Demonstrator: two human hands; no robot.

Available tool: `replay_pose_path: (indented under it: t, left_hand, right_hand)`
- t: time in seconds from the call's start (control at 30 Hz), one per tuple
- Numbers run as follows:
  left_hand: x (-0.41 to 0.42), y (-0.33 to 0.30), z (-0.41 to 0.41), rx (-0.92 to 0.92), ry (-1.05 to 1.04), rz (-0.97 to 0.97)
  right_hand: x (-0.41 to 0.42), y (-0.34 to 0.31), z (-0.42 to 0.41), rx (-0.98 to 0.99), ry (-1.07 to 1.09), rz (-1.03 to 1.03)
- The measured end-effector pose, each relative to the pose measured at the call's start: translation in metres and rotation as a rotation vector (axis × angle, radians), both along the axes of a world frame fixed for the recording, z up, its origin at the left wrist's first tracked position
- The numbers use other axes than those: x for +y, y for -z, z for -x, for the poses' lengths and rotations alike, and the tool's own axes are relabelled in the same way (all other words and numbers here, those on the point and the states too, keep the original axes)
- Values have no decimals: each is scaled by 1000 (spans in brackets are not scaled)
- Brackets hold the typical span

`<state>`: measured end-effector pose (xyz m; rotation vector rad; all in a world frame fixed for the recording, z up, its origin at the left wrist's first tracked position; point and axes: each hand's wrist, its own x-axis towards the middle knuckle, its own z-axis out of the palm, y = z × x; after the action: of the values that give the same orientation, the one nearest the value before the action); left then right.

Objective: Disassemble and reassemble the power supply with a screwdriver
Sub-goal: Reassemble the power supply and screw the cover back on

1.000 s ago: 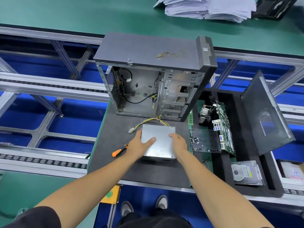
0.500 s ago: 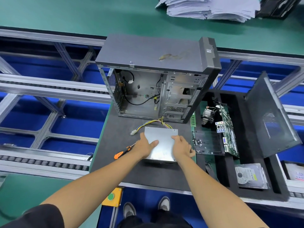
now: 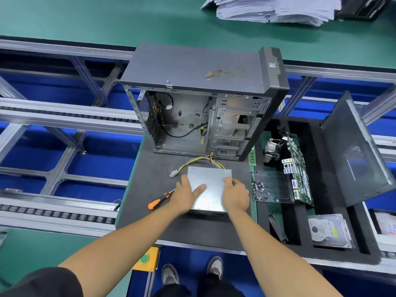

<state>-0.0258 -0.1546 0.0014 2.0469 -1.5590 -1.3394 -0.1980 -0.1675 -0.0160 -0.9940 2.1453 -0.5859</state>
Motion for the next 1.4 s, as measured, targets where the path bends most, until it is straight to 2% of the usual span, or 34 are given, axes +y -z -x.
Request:
replay_pose_path:
  t: [0.17,0.3,0.47,0.53,0.57,0.63,0.7,0.73,0.8,0.87,0.97,1.07,1.13,1.23,1.3,1.37,1.4]
  left_hand:
    - [4,4,2,-21,-35,50]
    - [4,2,2,-28,-20,36]
    - [12,0,-4,156,-64,58]
    - [21,-1,-18,253,-99,97]
    - [27,0,-31,229,-112,152]
    - [37,8,-68,12,-122,327]
    - [48,17,-108,-230,-126,403]
    - [52,20,-125,-280,-131,383]
    - [58,26,-144,-250,-82,305]
    - [63,30,-148,-249,66,288]
    - [66,36,-145,-398,337,399]
    - [63,46,-144,-439,413,386]
    - [61,47,-143,-240,222,327]
    - [56,40,-140,248,-249,157]
    - [54,39,-140,393,-323,71]
    - [54,37,-142,326,-238,79]
    - [55,38,-144,219,-139,129]
  right_hand:
    - [4,1,-1,56,0,50]
    - [4,0,1,73,-34,6]
    - [5,-4,3,0,-91,-45]
    - [5,-7,1,64,-88,-34]
    - [5,-8,-1,181,-99,3]
    - [5,-15,-7,411,-205,148]
    - [8,-20,-18,487,-412,303]
    - [9,-21,-26,478,-514,341]
    - [12,-19,-40,439,-688,373]
    - [17,-14,-47,453,-823,389]
    - [15,-8,-45,474,-850,389]
    - [13,-4,-44,512,-852,389]
    - [13,-3,-45,510,-844,400]
    - [14,-3,-46,508,-840,402]
    - [14,-4,-46,502,-834,401]
    - [15,-6,-47,506,-831,409]
    - [16,-7,-49,512,-833,424]
